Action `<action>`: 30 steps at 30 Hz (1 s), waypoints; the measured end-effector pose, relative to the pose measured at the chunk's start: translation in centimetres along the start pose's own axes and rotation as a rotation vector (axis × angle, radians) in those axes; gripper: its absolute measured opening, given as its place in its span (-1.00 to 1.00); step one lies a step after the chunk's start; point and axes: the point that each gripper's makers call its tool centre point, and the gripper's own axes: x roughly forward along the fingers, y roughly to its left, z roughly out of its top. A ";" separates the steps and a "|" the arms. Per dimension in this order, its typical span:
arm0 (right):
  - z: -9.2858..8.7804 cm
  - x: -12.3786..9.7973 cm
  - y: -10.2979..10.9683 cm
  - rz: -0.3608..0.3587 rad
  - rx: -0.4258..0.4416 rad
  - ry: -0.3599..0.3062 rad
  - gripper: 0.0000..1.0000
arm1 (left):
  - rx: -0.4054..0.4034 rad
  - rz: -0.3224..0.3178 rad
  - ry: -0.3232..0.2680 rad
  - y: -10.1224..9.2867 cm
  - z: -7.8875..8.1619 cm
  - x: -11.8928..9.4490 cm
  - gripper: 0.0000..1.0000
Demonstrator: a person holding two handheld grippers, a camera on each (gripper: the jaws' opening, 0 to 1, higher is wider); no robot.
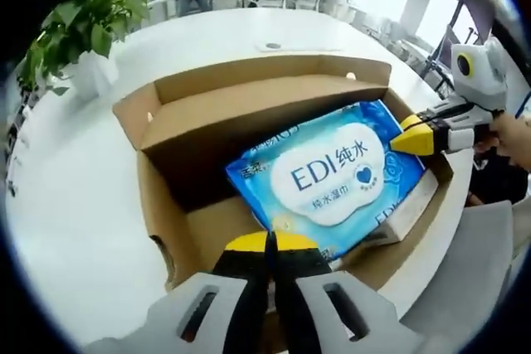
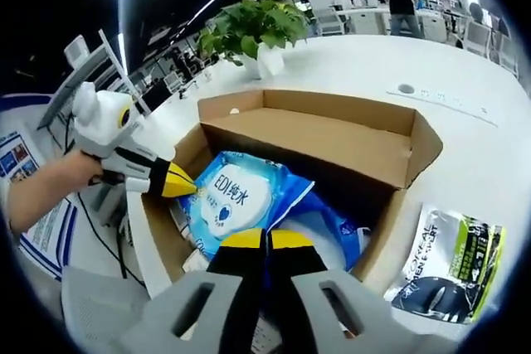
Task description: Operate the shoe box by opening the lid, removing the specified soft item, and placing it in the target area until the item is outside and the box remains undamaged.
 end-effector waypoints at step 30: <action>2.2 -6.2 -2.0 0.026 0.063 -0.071 -1.00 | 0.003 -0.071 -0.177 -5.0 5.4 -3.6 -1.00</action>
